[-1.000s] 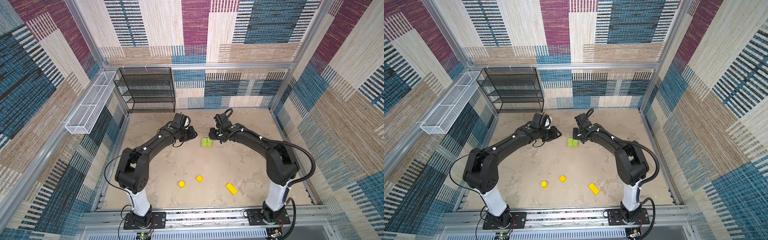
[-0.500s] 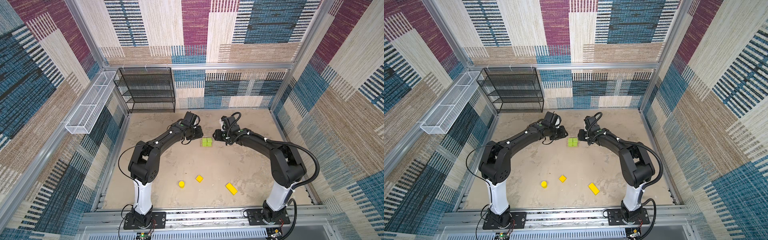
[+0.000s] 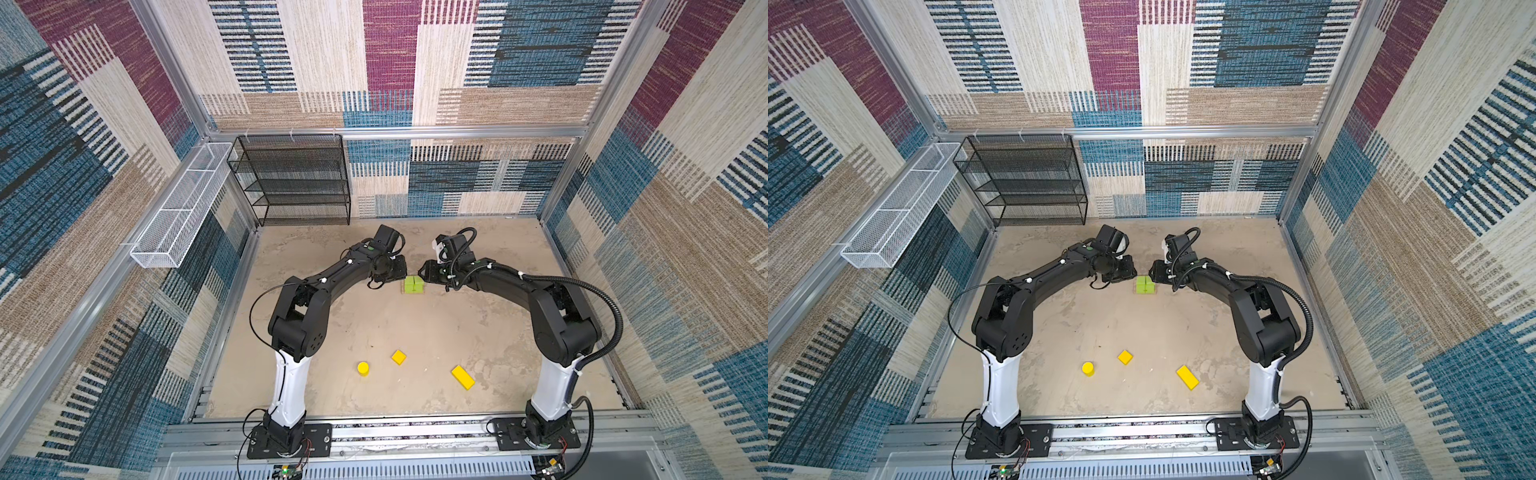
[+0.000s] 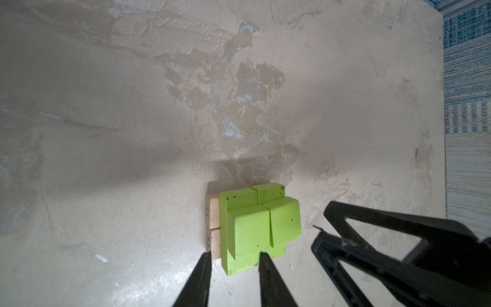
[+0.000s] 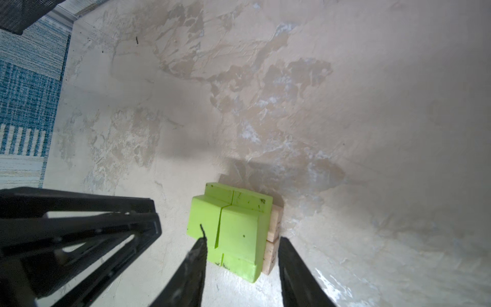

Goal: Build the wood block tower
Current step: 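Move the left gripper to the stack while the right gripper holds the cube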

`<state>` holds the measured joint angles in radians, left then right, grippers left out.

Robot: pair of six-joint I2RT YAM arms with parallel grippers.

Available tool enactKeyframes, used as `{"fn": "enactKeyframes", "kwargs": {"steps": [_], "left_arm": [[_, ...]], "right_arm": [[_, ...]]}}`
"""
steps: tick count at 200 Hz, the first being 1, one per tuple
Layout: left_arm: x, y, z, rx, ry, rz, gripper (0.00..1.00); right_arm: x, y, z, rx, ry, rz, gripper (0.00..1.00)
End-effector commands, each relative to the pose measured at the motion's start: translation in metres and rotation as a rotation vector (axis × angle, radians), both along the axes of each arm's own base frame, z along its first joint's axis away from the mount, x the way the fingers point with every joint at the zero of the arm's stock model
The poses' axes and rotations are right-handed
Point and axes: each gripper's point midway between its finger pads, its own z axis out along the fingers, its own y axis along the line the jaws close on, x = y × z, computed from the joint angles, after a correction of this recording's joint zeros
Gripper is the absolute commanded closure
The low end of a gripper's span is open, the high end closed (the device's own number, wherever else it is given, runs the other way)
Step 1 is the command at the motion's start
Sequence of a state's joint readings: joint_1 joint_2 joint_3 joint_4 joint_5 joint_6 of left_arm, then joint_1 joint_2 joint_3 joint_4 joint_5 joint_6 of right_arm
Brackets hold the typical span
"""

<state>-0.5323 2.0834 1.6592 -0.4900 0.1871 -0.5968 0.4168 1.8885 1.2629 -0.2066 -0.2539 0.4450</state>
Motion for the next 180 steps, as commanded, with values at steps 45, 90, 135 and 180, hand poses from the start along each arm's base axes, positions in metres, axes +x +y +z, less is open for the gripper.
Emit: {"fn": "enactKeyframes", "kwargs": {"steps": [45,90,135,180], "left_arm": [[0.000,-0.007,-0.006,0.002,0.010,-0.047,0.66],[-0.001,-0.012,-0.008,-0.002,0.018,-0.057,0.68],[-0.002,-0.014,-0.010,-0.005,0.026,-0.061,0.69],[-0.002,-0.015,-0.010,-0.007,0.028,-0.062,0.71]], "right_arm": [[0.005,0.008,-0.007,0.032,0.010,0.008,0.54],[0.005,0.011,-0.011,0.043,0.022,0.013,0.55],[0.006,0.012,-0.013,0.048,0.024,0.013,0.56],[0.006,0.013,-0.014,0.052,0.028,0.014,0.58]]}}
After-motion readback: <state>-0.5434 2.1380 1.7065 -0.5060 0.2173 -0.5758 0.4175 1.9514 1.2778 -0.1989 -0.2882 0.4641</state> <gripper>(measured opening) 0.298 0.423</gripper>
